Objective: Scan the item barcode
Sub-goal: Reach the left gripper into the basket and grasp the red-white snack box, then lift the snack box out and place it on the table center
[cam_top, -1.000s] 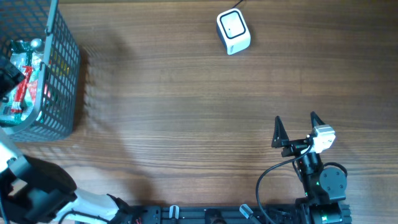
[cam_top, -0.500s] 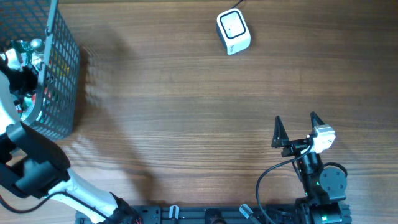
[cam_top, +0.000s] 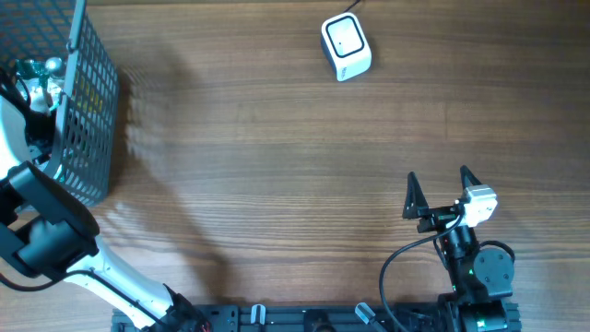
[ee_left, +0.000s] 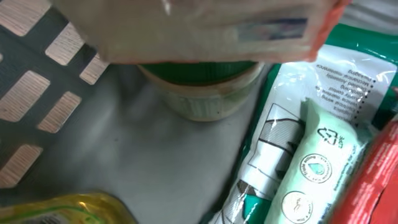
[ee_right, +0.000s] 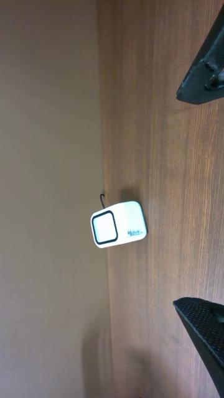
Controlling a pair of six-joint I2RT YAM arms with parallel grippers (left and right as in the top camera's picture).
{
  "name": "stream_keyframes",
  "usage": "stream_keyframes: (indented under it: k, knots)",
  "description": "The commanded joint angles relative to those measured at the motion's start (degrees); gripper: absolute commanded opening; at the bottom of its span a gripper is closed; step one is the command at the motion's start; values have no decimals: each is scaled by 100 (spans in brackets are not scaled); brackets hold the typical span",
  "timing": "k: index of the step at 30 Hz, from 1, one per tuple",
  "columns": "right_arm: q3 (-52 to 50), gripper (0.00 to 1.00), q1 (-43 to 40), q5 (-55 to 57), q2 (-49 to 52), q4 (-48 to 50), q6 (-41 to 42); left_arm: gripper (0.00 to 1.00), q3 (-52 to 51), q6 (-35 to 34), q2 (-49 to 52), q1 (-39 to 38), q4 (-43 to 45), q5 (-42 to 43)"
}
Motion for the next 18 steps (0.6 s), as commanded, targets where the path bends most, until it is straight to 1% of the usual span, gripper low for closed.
stream_keyframes:
  k: [1,4,9,18]
  knots:
    - [-4,100,-2,-87,-11,15,-33,50,-37,33,61,-15,-20,129]
    - [-4,100,-2,-87,-11,15,-33,50,13,35,-26,2,-28,127]
    - [-4,100,-2,-87,-11,15,-31,51,439,33,-417,22,-208,127]
    - [-4,100,-2,-87,-11,15,-31,51,1655,24,-1604,22,-374,-85]
